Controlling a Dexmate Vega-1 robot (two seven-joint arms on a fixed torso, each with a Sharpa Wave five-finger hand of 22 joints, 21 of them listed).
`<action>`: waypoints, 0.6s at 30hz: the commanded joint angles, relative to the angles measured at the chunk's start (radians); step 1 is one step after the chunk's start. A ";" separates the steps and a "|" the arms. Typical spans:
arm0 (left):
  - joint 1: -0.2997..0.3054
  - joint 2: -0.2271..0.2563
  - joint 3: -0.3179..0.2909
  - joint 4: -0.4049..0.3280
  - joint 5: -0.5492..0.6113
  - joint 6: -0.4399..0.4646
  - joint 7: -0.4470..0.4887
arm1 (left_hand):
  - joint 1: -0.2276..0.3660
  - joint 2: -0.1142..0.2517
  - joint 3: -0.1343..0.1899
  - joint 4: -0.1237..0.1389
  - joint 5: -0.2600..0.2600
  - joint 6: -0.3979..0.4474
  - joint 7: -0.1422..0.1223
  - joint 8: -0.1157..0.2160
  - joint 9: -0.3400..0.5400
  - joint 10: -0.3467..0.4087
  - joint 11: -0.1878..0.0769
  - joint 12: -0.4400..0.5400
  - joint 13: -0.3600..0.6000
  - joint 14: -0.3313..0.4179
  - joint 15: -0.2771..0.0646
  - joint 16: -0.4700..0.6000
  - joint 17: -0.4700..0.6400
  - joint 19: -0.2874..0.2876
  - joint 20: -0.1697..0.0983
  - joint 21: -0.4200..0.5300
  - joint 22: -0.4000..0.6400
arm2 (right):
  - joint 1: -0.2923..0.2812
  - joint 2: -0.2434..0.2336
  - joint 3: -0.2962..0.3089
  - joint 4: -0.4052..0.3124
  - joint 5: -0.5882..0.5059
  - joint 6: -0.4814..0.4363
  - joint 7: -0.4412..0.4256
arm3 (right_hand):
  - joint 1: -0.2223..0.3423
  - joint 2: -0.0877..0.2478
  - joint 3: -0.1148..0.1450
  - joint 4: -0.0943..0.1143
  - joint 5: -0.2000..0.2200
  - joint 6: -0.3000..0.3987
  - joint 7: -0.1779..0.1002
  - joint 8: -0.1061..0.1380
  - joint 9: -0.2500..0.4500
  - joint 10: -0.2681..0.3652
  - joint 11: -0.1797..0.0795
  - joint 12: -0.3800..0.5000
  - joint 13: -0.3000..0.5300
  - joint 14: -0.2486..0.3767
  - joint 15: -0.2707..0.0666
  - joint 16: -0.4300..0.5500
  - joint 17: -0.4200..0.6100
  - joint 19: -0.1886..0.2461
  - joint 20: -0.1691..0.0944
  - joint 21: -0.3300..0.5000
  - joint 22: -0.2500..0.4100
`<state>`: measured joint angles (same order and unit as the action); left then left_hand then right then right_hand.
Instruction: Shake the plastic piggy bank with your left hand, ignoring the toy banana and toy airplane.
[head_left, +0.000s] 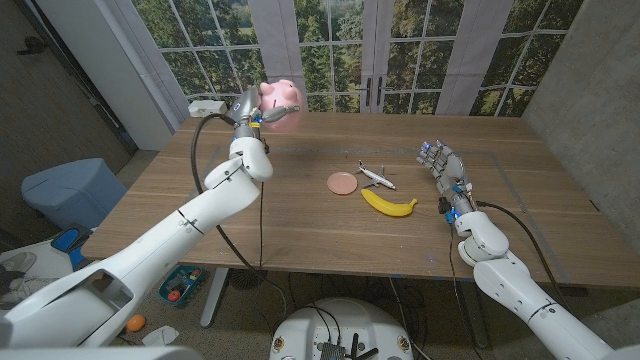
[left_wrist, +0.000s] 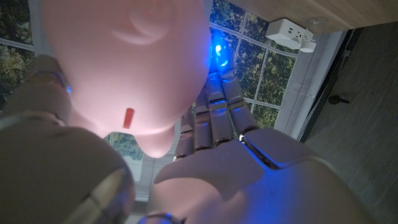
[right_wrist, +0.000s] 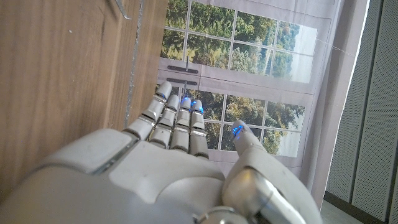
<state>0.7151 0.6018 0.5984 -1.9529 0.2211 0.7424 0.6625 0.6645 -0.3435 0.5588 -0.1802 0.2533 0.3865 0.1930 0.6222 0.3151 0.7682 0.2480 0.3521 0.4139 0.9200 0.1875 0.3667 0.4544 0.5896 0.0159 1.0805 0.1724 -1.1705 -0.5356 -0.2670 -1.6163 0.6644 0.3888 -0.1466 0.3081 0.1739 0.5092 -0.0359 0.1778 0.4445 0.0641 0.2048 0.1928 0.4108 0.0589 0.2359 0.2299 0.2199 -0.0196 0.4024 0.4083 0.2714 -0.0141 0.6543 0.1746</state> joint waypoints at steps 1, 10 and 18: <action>0.017 -0.054 -0.003 0.007 0.075 0.042 0.049 | 0.433 0.439 0.043 0.005 0.150 0.380 -0.194 0.133 0.003 0.439 -0.429 0.004 0.314 0.322 -0.421 0.006 0.145 -0.060 -0.116 0.005 0.003 | -0.004 0.000 0.002 -0.001 0.001 0.001 -0.001 | -0.004 0.005 0.001 -0.008 0.006 0.009 0.000 -0.003 0.004 0.004 0.000 0.000 0.004 0.007 0.004 -0.005 0.002 0.006 -0.002 -0.003 0.001; 0.023 -0.056 -0.036 -0.017 0.021 0.045 -0.022 | 0.432 0.438 0.043 0.005 0.150 0.383 -0.194 0.132 -0.001 0.441 -0.429 0.001 0.314 0.323 -0.421 0.004 0.146 -0.060 -0.116 0.005 0.002 | -0.010 -0.001 0.005 -0.006 0.002 0.001 -0.006 | -0.004 0.005 0.001 -0.008 0.006 0.009 0.000 -0.003 0.004 0.003 0.002 0.000 0.004 0.007 0.003 -0.006 0.002 0.007 -0.001 -0.004 0.001; 0.042 0.006 -0.100 -0.037 -0.112 -0.086 -0.163 | 0.431 0.438 0.043 0.005 0.150 0.384 -0.194 0.132 -0.001 0.440 -0.427 -0.001 0.317 0.325 -0.421 0.002 0.146 -0.060 -0.117 0.004 0.002 | -0.016 -0.001 0.008 -0.008 0.002 0.005 -0.009 | -0.004 0.005 0.001 -0.008 0.006 0.010 0.000 -0.003 0.004 0.003 0.000 0.000 0.004 0.007 0.004 -0.006 0.002 0.007 -0.001 -0.006 0.001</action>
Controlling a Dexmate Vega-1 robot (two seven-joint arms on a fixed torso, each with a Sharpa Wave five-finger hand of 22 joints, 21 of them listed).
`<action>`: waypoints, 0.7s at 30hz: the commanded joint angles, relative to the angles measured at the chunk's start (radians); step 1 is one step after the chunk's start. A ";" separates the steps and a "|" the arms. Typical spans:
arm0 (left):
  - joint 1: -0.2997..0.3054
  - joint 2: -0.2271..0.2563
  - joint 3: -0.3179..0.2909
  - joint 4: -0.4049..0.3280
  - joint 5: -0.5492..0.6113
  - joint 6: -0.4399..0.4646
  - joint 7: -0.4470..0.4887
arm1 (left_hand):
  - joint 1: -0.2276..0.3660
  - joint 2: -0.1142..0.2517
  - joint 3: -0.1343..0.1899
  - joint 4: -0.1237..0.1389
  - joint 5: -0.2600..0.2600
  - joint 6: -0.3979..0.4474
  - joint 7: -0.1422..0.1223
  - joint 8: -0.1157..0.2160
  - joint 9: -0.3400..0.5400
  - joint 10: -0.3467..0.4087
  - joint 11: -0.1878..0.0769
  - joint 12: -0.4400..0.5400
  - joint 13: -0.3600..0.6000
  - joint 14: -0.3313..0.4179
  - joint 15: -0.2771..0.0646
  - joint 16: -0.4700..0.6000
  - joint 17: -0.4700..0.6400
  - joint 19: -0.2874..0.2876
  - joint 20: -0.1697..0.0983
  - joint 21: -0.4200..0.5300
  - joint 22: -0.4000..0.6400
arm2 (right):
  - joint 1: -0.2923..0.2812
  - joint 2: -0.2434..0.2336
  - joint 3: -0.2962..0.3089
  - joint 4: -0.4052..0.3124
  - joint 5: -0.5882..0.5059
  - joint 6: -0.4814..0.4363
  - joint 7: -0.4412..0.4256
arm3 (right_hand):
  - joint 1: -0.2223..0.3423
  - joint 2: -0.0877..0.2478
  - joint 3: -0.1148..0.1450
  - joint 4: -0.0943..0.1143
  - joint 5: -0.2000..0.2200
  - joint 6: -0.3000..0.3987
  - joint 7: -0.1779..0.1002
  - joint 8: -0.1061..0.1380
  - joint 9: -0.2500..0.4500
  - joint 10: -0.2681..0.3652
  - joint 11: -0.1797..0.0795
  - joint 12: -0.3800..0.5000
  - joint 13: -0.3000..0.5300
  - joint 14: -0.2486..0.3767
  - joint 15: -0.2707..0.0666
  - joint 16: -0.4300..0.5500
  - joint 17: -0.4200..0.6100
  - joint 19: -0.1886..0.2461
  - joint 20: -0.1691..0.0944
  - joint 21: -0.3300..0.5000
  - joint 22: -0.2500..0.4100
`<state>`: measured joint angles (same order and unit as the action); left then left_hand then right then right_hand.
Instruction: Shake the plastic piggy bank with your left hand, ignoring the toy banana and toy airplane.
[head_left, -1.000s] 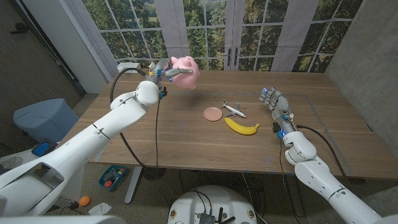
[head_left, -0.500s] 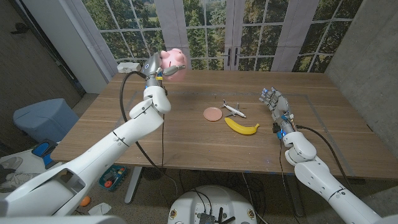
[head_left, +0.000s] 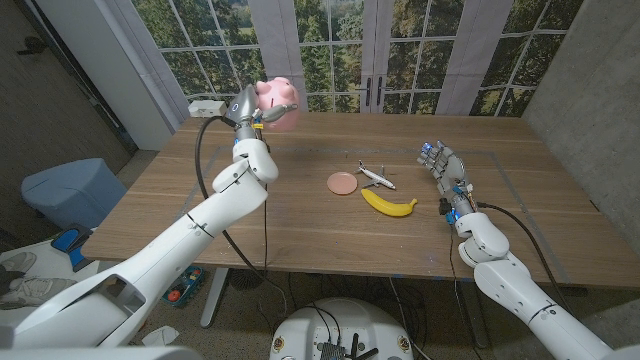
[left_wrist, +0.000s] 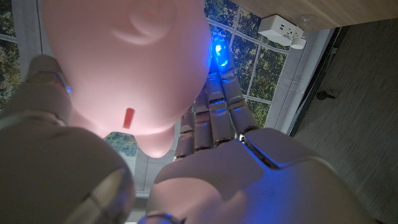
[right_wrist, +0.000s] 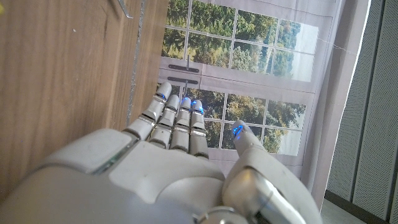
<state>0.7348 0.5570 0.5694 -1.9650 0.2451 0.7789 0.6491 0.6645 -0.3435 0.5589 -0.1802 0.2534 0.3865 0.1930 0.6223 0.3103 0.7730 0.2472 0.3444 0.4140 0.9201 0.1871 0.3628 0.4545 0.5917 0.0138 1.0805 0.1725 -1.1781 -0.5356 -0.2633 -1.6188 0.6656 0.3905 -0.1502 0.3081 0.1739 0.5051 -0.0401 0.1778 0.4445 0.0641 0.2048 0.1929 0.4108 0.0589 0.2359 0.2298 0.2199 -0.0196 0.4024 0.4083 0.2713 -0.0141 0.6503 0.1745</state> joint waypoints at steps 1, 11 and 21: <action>0.025 0.062 -0.081 -0.024 -0.158 -0.153 -0.172 | 0.431 0.438 0.043 0.005 0.150 0.383 -0.194 0.132 0.005 0.435 -0.428 0.007 0.318 0.324 -0.420 0.006 0.146 -0.062 -0.115 0.004 0.002 | -0.009 -0.001 0.004 -0.006 0.000 0.003 -0.005 | -0.004 0.005 0.005 -0.004 0.006 0.009 -0.001 -0.003 0.004 0.002 -0.001 0.000 0.004 0.007 0.004 -0.006 0.002 0.008 -0.001 -0.002 0.002; 0.027 0.155 -0.160 0.074 -0.400 -0.501 -0.443 | 0.431 0.438 0.044 0.004 0.150 0.380 -0.192 0.131 0.006 0.432 -0.426 0.004 0.322 0.323 -0.420 0.003 0.148 -0.068 -0.118 0.002 0.002 | -0.011 0.000 0.004 -0.008 -0.003 0.006 -0.007 | -0.003 0.005 0.005 -0.004 0.006 0.009 -0.001 -0.003 0.004 0.005 0.000 0.000 0.004 0.007 0.003 -0.007 0.002 0.008 -0.001 -0.004 0.002; -0.009 0.162 -0.178 0.229 -0.615 -0.790 -0.705 | 0.433 0.442 0.044 0.004 0.147 0.377 -0.183 0.129 0.005 0.430 -0.423 0.000 0.324 0.319 -0.420 0.002 0.154 -0.074 -0.113 0.002 0.003 | -0.008 0.000 0.003 -0.009 -0.006 0.004 -0.009 | -0.003 0.005 0.005 -0.004 0.006 0.009 0.000 -0.003 0.004 0.004 0.001 0.000 0.004 0.007 0.004 -0.007 0.002 0.009 -0.001 -0.006 0.002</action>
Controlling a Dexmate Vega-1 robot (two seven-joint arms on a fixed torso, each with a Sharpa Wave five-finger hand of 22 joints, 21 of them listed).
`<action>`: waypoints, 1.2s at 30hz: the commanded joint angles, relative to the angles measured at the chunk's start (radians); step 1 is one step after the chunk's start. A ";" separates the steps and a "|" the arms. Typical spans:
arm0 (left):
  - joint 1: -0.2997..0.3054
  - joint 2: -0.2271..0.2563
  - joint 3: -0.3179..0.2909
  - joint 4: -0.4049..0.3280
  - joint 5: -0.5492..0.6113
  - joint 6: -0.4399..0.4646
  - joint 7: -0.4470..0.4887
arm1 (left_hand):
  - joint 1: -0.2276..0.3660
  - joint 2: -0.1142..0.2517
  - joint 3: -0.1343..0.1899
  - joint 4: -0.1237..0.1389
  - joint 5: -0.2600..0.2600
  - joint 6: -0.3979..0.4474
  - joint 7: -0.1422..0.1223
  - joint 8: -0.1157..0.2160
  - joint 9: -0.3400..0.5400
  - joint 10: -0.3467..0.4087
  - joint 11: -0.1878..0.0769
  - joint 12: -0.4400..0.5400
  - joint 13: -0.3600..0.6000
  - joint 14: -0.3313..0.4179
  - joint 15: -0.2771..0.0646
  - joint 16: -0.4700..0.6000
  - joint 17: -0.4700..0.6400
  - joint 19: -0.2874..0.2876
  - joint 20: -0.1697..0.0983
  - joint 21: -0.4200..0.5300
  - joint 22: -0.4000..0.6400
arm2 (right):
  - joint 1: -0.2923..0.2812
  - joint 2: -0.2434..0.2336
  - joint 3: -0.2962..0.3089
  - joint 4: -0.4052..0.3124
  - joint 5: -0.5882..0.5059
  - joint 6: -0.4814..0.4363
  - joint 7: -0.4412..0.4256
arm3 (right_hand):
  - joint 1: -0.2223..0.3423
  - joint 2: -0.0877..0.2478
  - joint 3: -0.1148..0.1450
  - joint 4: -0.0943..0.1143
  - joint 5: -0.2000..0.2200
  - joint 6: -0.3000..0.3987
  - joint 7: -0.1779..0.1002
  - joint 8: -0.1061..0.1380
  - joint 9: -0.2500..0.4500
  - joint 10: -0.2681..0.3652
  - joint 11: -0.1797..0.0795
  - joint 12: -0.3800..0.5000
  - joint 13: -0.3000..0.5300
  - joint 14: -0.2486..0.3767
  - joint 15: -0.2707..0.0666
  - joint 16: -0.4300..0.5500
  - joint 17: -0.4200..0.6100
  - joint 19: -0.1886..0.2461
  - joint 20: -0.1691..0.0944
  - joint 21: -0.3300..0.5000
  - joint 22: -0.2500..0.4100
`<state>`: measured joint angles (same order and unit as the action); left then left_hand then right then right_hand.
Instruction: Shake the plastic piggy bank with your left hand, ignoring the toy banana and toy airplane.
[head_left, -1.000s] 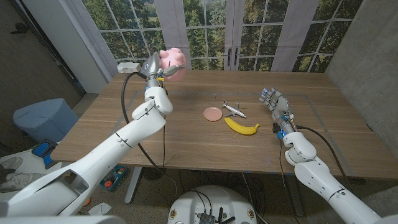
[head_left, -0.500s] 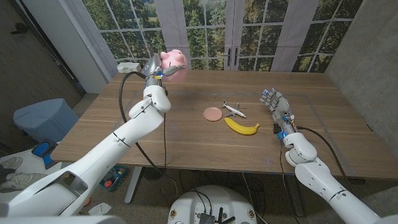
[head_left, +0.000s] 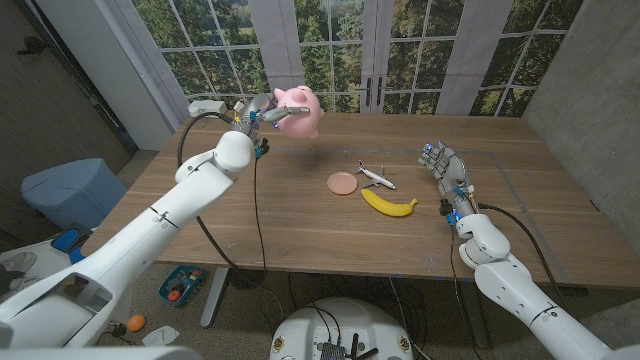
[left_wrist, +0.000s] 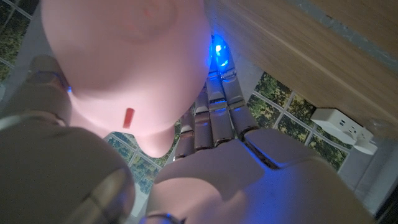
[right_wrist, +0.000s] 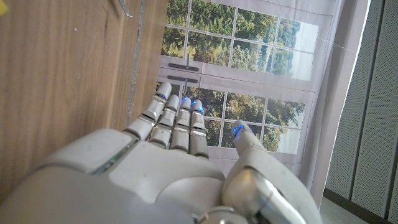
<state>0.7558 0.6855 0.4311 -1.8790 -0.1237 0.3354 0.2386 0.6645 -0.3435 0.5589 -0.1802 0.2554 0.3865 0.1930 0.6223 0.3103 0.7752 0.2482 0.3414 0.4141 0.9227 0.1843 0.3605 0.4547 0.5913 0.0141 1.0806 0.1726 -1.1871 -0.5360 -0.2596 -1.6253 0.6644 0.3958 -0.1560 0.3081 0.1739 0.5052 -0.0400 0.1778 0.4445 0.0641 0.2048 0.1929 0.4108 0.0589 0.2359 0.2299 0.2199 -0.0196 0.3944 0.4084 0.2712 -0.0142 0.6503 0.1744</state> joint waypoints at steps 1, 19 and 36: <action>-0.033 0.031 -0.040 0.155 -0.265 -0.364 -0.314 | 0.433 0.442 0.045 0.004 0.145 0.377 -0.183 0.128 0.005 0.428 -0.424 0.003 0.323 0.316 -0.417 0.004 0.153 -0.074 -0.113 0.002 0.003 | 0.001 0.001 -0.001 -0.003 -0.006 -0.002 -0.004 | -0.003 0.005 0.005 -0.004 0.006 0.009 0.000 -0.003 0.004 0.004 0.001 0.000 0.004 0.007 0.003 0.001 0.002 0.009 -0.001 -0.006 0.002; -0.068 0.016 -0.035 0.253 -0.440 -0.447 -0.470 | 0.438 0.445 0.044 0.003 0.141 0.377 -0.183 0.128 0.006 0.430 -0.420 -0.001 0.329 0.314 -0.418 0.000 0.159 -0.077 -0.110 0.004 0.003 | 0.019 0.004 -0.009 0.005 -0.009 -0.010 -0.003 | -0.003 0.005 0.005 -0.004 0.006 0.008 0.000 -0.003 0.004 0.003 0.000 -0.001 0.004 0.008 0.003 0.000 0.002 0.010 0.000 -0.010 0.002; -0.070 0.090 0.034 0.094 -0.126 -0.220 -0.169 | 0.440 0.447 0.044 0.003 0.137 0.373 -0.180 0.127 0.009 0.428 -0.419 -0.006 0.336 0.314 -0.417 -0.002 0.164 -0.082 -0.110 0.004 0.003 | 0.027 0.008 -0.009 0.017 -0.004 -0.012 -0.002 | -0.003 0.005 0.005 -0.004 0.006 0.008 0.000 -0.003 0.004 0.005 -0.001 0.000 0.005 0.007 0.003 -0.001 0.002 0.010 0.000 -0.013 0.002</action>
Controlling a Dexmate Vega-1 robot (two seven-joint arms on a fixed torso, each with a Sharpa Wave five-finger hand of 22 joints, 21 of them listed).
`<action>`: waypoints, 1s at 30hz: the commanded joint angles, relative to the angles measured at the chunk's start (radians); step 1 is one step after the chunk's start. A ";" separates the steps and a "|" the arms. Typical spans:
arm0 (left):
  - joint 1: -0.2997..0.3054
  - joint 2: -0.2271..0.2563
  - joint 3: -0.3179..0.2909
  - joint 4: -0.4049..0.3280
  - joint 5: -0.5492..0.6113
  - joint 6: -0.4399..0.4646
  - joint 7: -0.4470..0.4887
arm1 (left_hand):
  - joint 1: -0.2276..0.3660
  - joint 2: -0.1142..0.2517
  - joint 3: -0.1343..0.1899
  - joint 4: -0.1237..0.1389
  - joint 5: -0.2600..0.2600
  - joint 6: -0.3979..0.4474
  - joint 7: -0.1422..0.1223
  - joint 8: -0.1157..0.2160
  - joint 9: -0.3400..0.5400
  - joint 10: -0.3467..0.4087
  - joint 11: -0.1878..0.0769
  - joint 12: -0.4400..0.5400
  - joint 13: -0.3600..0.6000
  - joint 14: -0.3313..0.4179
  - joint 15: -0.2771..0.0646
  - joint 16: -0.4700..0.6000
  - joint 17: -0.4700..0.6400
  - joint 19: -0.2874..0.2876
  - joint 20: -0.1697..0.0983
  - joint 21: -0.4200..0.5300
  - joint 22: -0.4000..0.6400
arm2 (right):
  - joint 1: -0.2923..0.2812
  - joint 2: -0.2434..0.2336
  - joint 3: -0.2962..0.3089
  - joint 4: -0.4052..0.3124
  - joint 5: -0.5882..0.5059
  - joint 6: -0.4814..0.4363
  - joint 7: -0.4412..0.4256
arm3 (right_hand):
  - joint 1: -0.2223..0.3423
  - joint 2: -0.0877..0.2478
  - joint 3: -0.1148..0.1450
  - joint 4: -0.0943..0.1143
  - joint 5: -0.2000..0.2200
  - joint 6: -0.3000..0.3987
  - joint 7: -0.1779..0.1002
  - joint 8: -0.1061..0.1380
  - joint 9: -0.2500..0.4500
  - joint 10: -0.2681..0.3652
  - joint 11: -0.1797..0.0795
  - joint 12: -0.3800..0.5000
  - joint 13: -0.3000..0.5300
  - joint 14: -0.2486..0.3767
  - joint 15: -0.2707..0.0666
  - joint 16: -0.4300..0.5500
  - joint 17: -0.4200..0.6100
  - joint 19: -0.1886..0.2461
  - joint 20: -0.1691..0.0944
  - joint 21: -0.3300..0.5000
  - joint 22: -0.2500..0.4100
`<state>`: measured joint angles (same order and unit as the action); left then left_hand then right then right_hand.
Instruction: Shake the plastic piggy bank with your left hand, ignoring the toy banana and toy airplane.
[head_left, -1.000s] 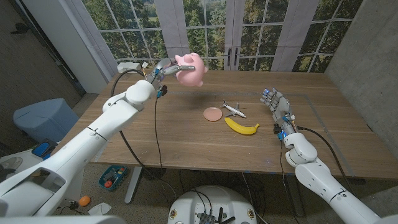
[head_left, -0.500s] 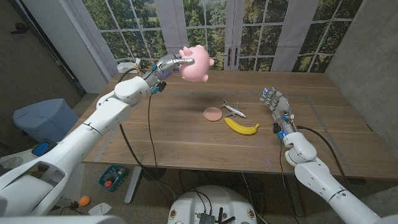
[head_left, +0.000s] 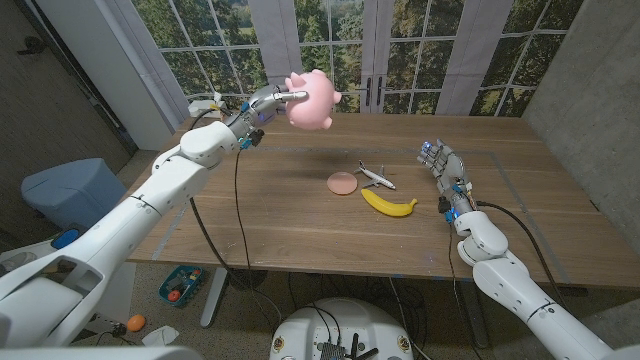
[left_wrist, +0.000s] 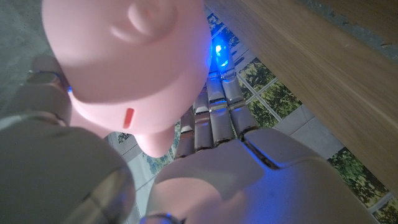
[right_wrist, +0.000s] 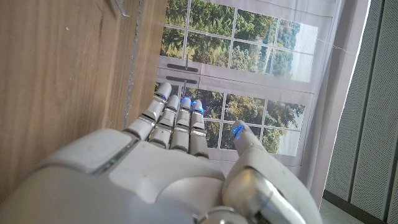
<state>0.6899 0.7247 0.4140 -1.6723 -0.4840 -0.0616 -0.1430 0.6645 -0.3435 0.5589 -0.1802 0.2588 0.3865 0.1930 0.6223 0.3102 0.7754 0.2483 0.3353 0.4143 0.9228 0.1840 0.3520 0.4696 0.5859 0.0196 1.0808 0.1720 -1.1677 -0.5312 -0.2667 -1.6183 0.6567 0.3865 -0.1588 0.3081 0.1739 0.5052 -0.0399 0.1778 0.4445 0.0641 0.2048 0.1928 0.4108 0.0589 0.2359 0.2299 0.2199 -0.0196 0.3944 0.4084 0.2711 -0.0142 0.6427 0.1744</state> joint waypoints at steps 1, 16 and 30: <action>-0.006 0.056 0.060 -0.129 0.269 0.203 0.236 | 0.440 0.447 0.044 0.003 0.133 0.374 -0.180 0.127 0.008 0.428 -0.419 0.000 0.335 0.314 -0.417 0.006 0.149 -0.076 -0.115 0.004 0.004 | 0.009 0.004 -0.002 0.012 0.004 -0.002 0.002 | -0.003 0.005 0.005 -0.004 0.006 0.008 0.000 -0.003 0.004 0.004 -0.001 0.000 0.005 0.008 0.005 -0.001 0.002 0.011 0.000 -0.006 0.002; -0.007 -0.073 0.199 -0.249 0.752 0.718 0.659 | 0.439 0.447 0.042 0.004 0.130 0.375 -0.189 0.128 0.011 0.434 -0.424 -0.006 0.331 0.314 -0.417 0.001 0.148 -0.074 -0.116 0.006 0.003 | 0.024 0.008 -0.006 0.026 0.006 -0.007 0.006 | -0.003 0.005 0.005 -0.004 0.006 0.008 -0.001 -0.003 0.004 0.004 0.001 -0.001 0.005 0.007 0.005 -0.002 0.002 0.011 0.001 -0.008 0.002; 0.006 -0.206 0.210 -0.179 0.880 0.817 0.858 | 0.436 0.444 0.040 0.004 0.129 0.380 -0.195 0.127 0.007 0.441 -0.430 -0.009 0.330 0.320 -0.418 -0.002 0.146 -0.068 -0.118 0.008 0.003 | 0.030 0.008 -0.009 0.029 0.004 -0.012 0.003 | -0.003 0.005 0.005 -0.004 0.006 0.009 -0.001 -0.003 0.004 0.004 0.001 -0.001 0.005 0.007 0.004 -0.003 0.002 0.012 0.001 -0.010 0.002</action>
<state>0.6868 0.6100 0.6036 -1.8809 0.2765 0.6489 0.5666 0.6645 -0.3435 0.5589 -0.1802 0.2588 0.3865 0.1930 0.6223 0.3103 0.7752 0.2480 0.3213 0.4648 0.9230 0.1834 0.3487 0.4914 0.5856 0.0196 1.0808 0.1722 -1.1421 -0.5241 -0.2740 -1.5919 0.6614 0.3780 -0.1541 0.3081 0.1739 0.5052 -0.0399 0.1778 0.4445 0.0641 0.2048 0.1928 0.4108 0.0589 0.2359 0.2298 0.2199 -0.0196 0.3944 0.4084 0.2711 -0.0142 0.6348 0.1743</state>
